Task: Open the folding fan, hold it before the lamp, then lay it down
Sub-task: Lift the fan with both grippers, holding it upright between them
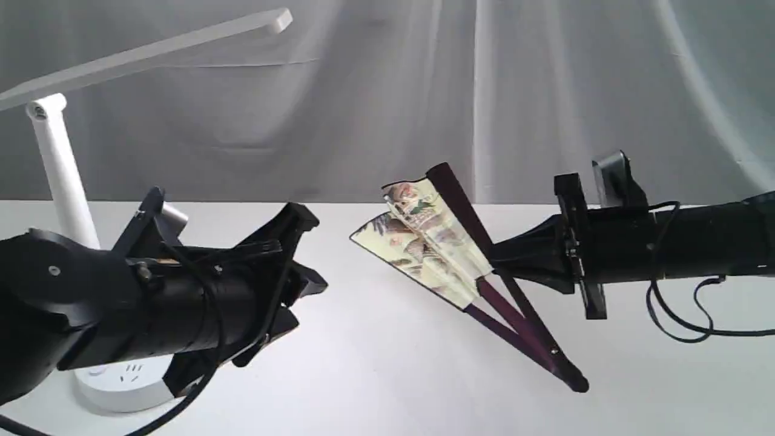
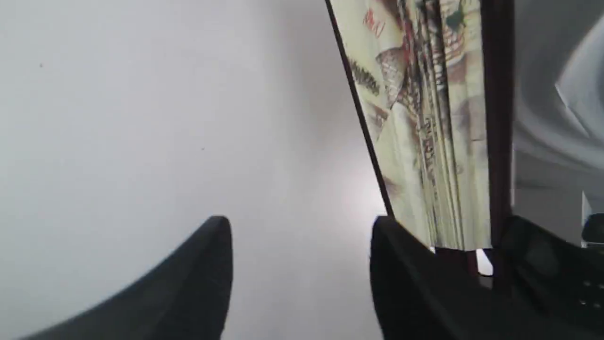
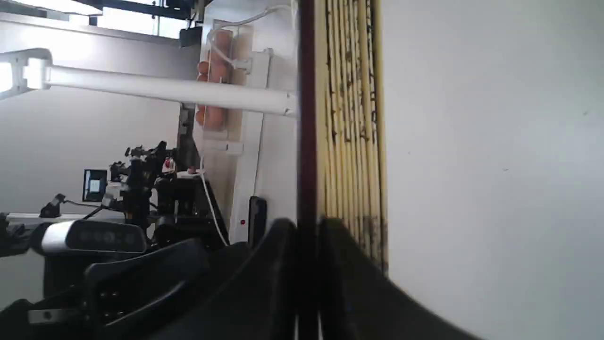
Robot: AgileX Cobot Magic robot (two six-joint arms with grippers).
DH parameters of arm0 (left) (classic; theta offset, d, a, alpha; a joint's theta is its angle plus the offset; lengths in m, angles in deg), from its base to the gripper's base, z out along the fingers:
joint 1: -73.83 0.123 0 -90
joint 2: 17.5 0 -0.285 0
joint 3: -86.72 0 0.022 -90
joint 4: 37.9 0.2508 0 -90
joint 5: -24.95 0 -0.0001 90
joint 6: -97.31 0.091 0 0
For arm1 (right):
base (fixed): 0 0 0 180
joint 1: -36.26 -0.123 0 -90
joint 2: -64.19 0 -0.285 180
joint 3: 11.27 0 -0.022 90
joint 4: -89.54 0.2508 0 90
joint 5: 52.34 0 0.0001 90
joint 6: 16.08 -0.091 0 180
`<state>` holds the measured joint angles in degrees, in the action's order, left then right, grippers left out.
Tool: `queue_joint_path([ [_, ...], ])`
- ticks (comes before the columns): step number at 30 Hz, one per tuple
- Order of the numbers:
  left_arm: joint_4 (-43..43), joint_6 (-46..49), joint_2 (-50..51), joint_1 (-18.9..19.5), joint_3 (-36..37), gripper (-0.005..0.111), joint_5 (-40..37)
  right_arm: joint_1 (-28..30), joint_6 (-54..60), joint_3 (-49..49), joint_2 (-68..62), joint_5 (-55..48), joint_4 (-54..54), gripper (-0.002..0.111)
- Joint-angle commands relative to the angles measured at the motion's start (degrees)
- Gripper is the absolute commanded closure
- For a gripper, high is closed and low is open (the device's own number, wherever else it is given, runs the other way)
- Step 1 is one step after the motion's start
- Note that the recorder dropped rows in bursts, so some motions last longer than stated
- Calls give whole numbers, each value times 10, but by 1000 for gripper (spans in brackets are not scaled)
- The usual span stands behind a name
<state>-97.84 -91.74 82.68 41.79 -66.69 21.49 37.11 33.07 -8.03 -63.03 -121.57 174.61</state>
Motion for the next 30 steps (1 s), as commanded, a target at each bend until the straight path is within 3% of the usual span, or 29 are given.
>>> queue_joint_path([
  [1,-21,1,14,0,3,55,-18,-23,13,3,10,-7,35,108],
  [8,-53,6,46,0,-7,55,-29,-45,15,3,10,-7,56,108],
  [17,-78,36,113,2,-113,55,-93,-45,16,16,10,-7,78,108],
  [24,-109,106,138,2,-121,55,-70,-45,16,16,10,-7,79,108],
  [30,-119,147,143,21,-149,55,-141,-45,17,16,10,-7,79,108],
])
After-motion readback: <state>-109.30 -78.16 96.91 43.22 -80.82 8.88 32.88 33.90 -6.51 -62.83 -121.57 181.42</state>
